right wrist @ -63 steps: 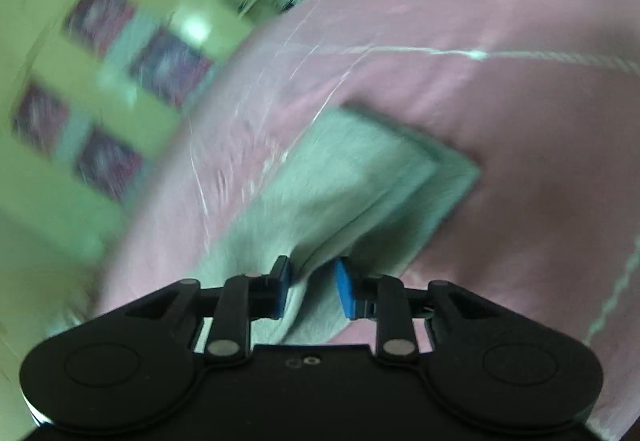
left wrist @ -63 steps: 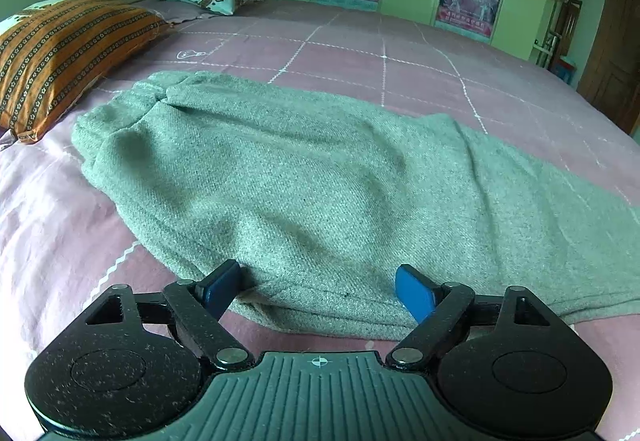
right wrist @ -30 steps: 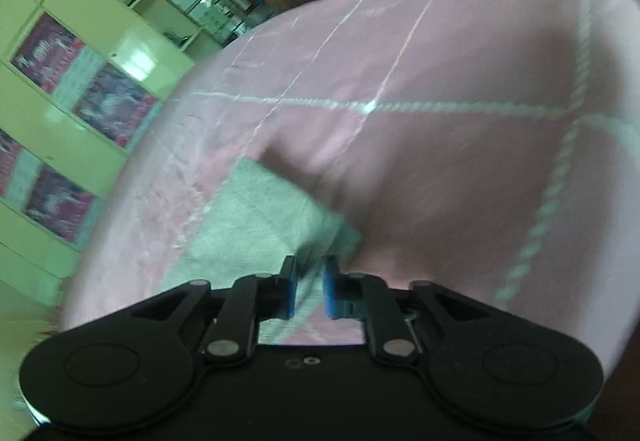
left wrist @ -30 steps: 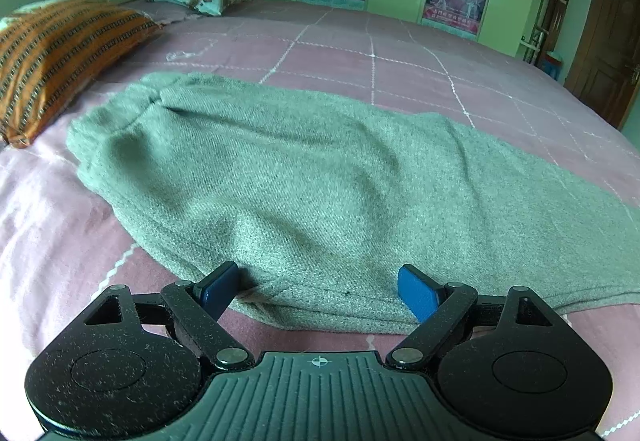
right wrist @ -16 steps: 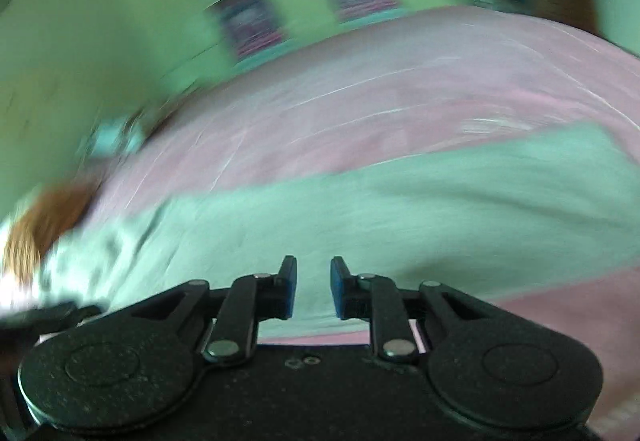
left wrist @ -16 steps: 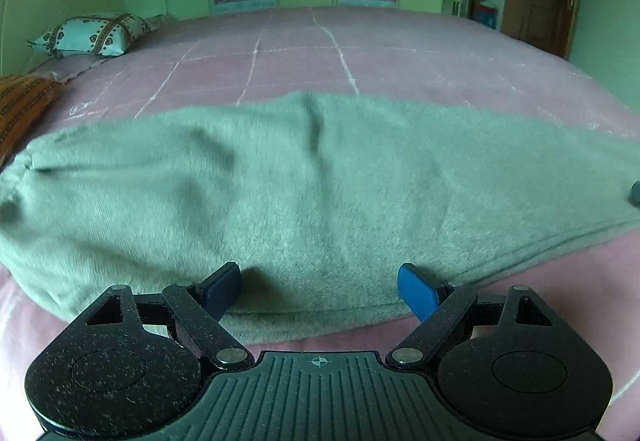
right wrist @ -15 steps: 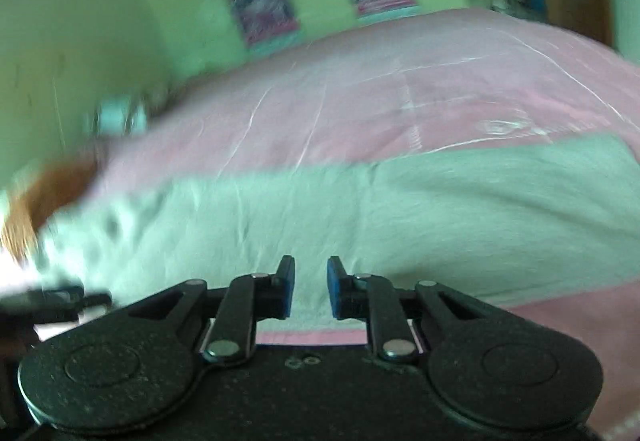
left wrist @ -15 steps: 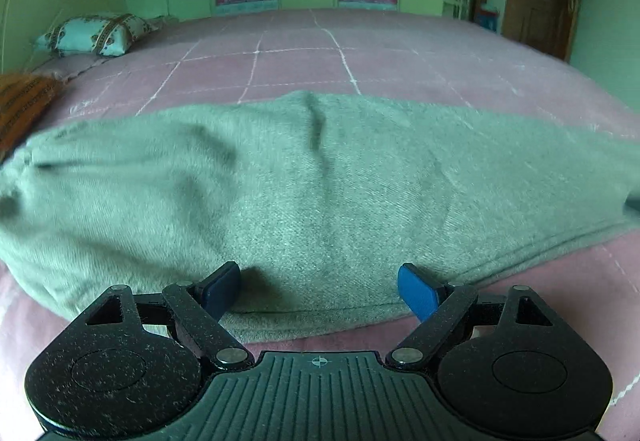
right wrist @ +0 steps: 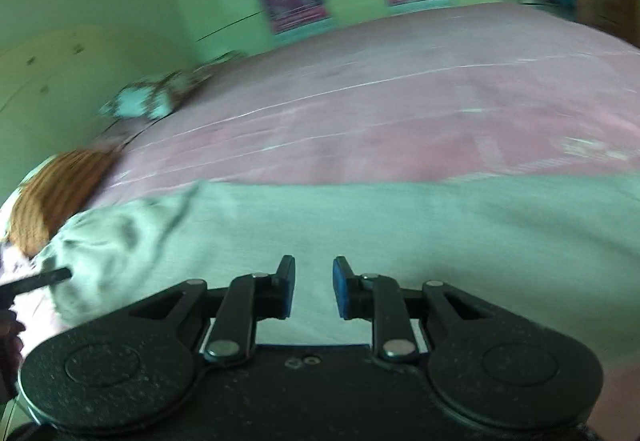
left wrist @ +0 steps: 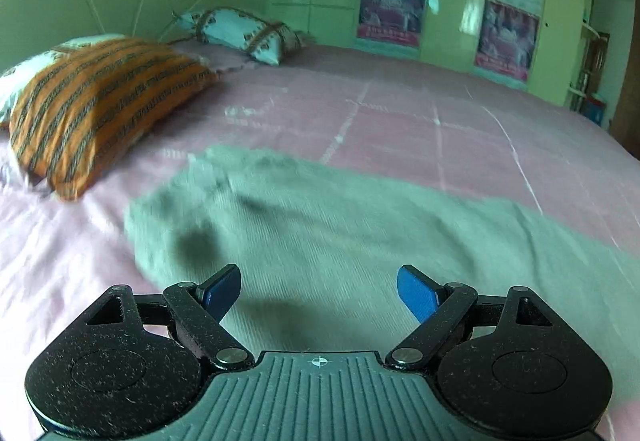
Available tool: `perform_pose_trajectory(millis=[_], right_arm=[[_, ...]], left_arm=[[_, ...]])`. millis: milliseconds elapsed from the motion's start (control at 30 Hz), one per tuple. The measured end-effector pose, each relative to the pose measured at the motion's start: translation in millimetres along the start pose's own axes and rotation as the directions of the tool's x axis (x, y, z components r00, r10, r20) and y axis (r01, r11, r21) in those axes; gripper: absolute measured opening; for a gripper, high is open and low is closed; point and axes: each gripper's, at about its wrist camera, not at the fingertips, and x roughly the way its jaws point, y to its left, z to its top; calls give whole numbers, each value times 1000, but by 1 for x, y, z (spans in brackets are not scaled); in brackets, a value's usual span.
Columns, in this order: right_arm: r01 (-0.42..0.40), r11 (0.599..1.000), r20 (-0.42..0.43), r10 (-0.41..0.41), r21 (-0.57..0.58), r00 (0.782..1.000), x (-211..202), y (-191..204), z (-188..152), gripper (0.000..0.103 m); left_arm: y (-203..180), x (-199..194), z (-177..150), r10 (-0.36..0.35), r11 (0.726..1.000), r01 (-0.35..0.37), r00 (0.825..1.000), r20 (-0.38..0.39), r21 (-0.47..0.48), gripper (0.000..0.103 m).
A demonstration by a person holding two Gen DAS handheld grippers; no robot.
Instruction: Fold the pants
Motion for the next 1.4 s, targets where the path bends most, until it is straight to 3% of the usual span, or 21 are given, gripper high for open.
perform_pose_trajectory(millis=[100, 200, 300, 367, 400, 500, 533, 600, 633, 733, 767, 833, 900, 1000, 1067, 1133, 1200, 1267, 1300, 1400], right_arm=[[-65, 997, -27, 64, -31, 998, 42, 45, 22, 14], [-122, 990, -69, 117, -68, 991, 86, 92, 37, 14], [-166, 979, -150, 147, -120, 978, 134, 125, 38, 14], [-126, 974, -200, 89, -185, 976, 161, 131, 33, 13], [-100, 975, -186, 63, -198, 980, 164, 124, 33, 10], [-31, 995, -138, 17, -100, 990, 161, 97, 49, 2], [-27, 996, -122, 17, -80, 992, 158, 94, 54, 7], [-25, 993, -64, 18, -114, 998, 155, 102, 59, 23], [-37, 992, -62, 30, -119, 998, 157, 105, 60, 25], [-31, 997, -95, 25, -64, 995, 163, 100, 60, 24], [-39, 998, -76, 35, -45, 996, 157, 93, 63, 24], [-78, 996, -34, 77, -41, 996, 148, 77, 69, 26], [-94, 993, -68, 88, -77, 994, 154, 71, 80, 26], [-148, 981, -147, 129, -126, 981, 179, 75, 92, 26], [-158, 975, -162, 133, -155, 978, 191, 80, 95, 26], [-200, 968, -191, 170, -149, 967, 199, 82, 96, 26], [-236, 959, -224, 199, -156, 954, 204, 88, 94, 27], [-236, 952, -230, 189, -194, 955, 210, 96, 91, 20], [-232, 946, -225, 181, -227, 957, 210, 101, 89, 10], [-213, 941, -207, 161, -263, 965, 208, 107, 88, 1]], left_arm=[[1, 38, 28, -18, 999, 18, 1000, -5, 42, 85], [-11, 75, 49, -80, 993, 83, 996, -29, 87, 85], [-15, 108, 52, -67, 984, 81, 993, -94, 162, 85], [-6, 123, 49, -71, 977, 94, 989, -128, 192, 79], [-6, 123, 48, -74, 972, 100, 989, -124, 214, 76], [3, 111, 51, -72, 972, 89, 994, -84, 215, 59], [4, 103, 52, -61, 976, 70, 997, -51, 207, 60], [-3, 97, 57, -9, 974, 6, 1000, 9, 227, 92], [-4, 102, 60, 4, 973, -9, 1000, 24, 230, 99], [2, 103, 60, 30, 983, -27, 1000, -10, 180, 100], [6, 96, 59, 20, 983, -20, 1000, 6, 180, 100], [17, 87, 56, 81, 982, -83, 997, 19, 168, 100], [37, 75, 56, 132, 989, -131, 991, -1, 62, 100], [69, 55, 43, 222, 971, -221, 975, -4, -91, 99], [88, 54, 34, 237, 955, -243, 970, -52, -170, 91], [98, 55, 22, 204, 944, -221, 975, -94, -244, 84], [99, 55, 16, 179, 939, -199, 979, -95, -280, 67], [98, 56, 11, 143, 931, -163, 986, -85, -327, 49], [97, 58, 10, 154, 927, -172, 985, -79, -332, 42], [101, 51, 9, 167, 911, -176, 984, -56, -373, 31]])
